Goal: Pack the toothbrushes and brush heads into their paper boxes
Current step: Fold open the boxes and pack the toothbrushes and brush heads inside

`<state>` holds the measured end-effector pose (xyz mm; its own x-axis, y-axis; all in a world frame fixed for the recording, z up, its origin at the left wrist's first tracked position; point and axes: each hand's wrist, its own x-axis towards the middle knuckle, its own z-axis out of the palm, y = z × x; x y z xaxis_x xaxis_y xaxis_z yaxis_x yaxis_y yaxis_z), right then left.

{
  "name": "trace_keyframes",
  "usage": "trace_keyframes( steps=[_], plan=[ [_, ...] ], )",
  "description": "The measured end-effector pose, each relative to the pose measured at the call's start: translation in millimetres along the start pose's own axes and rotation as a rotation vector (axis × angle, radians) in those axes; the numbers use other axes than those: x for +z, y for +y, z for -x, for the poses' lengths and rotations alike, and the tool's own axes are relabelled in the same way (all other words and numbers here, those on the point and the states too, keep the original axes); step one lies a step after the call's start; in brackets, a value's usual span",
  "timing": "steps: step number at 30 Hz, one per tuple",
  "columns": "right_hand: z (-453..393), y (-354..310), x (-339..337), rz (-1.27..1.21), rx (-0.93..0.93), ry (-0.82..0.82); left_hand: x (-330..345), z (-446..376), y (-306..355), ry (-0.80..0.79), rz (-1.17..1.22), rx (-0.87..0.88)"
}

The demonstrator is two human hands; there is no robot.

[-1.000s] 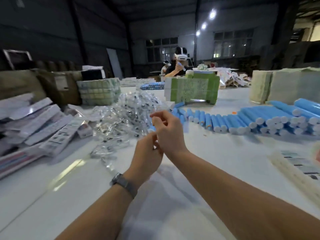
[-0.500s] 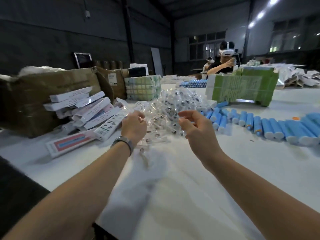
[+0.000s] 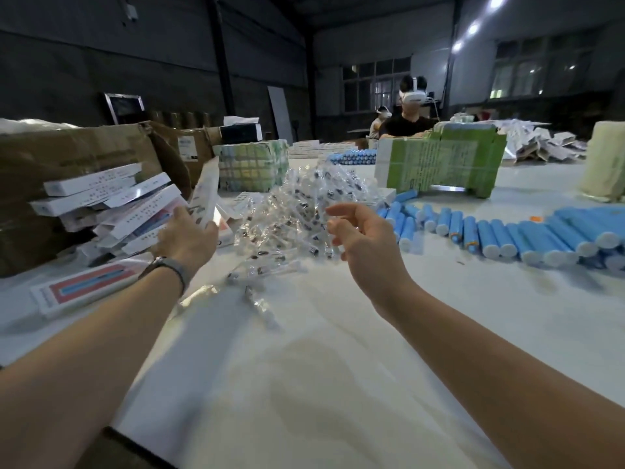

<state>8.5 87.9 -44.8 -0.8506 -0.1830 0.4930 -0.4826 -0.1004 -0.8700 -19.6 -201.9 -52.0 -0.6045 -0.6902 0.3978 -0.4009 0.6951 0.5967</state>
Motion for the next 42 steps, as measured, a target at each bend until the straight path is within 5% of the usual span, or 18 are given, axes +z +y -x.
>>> trace_keyframes(
  steps=[3,6,9,14,20,26,30,36,42],
  plan=[
    [-1.6,-0.1,-2.4,-0.004,0.009,0.017,-6.9,42.6,54.9,-0.239,0.714,-0.045],
    [-0.6,0.3,-8.4,0.005,0.063,0.026,-1.3,102.2,95.7,-0.506,0.950,0.127],
    [-0.6,1.3,-20.4,-0.040,0.076,0.028,17.0,147.9,112.6,-0.627,1.002,0.300],
    [4.6,4.2,-33.3,-0.126,0.084,-0.113,40.5,177.9,106.0,-0.765,1.178,0.287],
    [2.5,0.6,-42.2,-0.190,0.090,-0.302,33.6,174.2,93.7,-0.823,1.105,0.398],
    [-3.3,-2.3,-49.4,-0.085,0.097,-0.248,29.0,168.5,92.8,-1.080,1.167,0.276],
    [1.0,-3.5,-38.3,0.079,-0.009,-0.092,31.8,172.0,98.4,-1.018,1.184,0.375],
    [7.9,-5.9,-22.7,0.367,-0.153,0.173,40.2,171.8,99.6,-0.674,1.197,0.411],
    [2.9,0.9,-25.2,0.358,-0.160,0.119,40.5,171.8,100.1,-0.594,1.212,0.450]
  ],
)
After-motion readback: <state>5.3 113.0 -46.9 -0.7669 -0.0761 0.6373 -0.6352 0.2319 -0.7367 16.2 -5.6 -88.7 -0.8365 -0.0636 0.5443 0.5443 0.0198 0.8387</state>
